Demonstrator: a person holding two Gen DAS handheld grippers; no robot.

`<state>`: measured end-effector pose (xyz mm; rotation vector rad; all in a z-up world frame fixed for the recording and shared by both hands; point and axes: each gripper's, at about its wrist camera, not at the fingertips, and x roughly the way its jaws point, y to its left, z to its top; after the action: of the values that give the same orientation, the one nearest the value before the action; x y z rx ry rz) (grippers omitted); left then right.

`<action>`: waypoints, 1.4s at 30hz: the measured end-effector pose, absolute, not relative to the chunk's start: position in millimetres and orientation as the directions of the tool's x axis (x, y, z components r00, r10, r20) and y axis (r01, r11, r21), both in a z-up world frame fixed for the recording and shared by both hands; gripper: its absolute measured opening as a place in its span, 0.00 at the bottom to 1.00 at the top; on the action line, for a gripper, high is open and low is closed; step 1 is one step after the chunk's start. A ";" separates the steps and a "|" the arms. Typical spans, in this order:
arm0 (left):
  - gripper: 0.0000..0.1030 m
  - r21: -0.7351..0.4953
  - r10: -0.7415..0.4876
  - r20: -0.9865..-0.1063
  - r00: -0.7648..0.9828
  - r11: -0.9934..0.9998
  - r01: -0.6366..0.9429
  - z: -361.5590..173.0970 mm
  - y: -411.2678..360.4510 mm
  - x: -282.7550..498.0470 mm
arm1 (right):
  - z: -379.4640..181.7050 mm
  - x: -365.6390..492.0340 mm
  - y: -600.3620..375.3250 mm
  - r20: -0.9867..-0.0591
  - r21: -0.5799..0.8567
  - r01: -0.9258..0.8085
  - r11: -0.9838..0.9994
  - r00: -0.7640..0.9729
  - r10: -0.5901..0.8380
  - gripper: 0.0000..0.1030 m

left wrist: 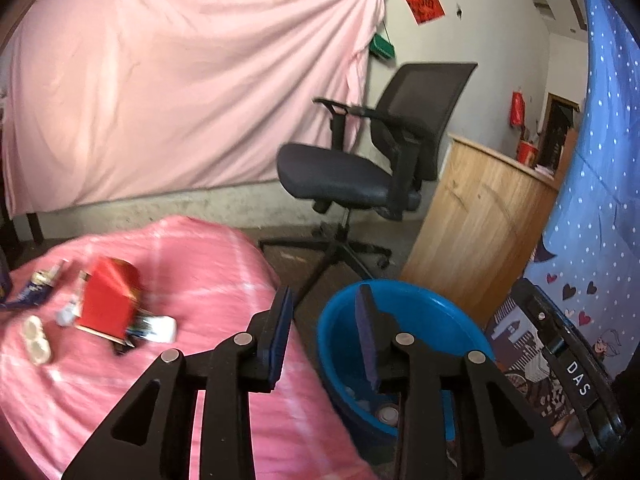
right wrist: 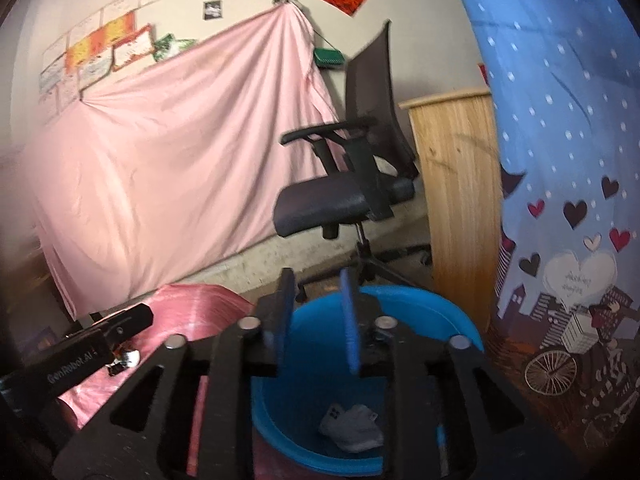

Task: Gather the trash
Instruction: 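Move both tools back over the remaining items on the bed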

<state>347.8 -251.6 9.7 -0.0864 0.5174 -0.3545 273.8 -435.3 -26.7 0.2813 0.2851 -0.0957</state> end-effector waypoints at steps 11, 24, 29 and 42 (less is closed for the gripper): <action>0.82 -0.137 -0.239 -0.313 0.919 0.969 0.206 29.8 -187.9 313.9 | -4.0 265.7 -396.0 -0.136 0.223 0.020 0.975 0.991 0.011 0.94; 0.98 -0.162 -0.031 -0.186 0.982 0.987 0.001 26.3 -88.0 272.8 | 7.7 259.7 -334.2 -0.006 0.136 -0.138 0.981 0.990 0.140 1.00; 0.98 -0.153 0.039 -0.169 0.985 0.986 -0.065 19.7 -60.1 254.2 | 9.1 257.2 -308.8 0.020 0.101 -0.193 0.976 0.981 0.191 1.00; 0.98 -0.133 0.149 -0.215 0.965 0.975 -0.180 -13.6 -10.3 248.4 | -9.4 278.1 -241.7 -0.064 -0.006 -0.289 0.957 0.955 0.288 1.00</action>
<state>248.4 -10.3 -13.6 -0.1523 0.2058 0.1673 278.1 -241.7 -9.4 -0.0152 0.0625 0.2933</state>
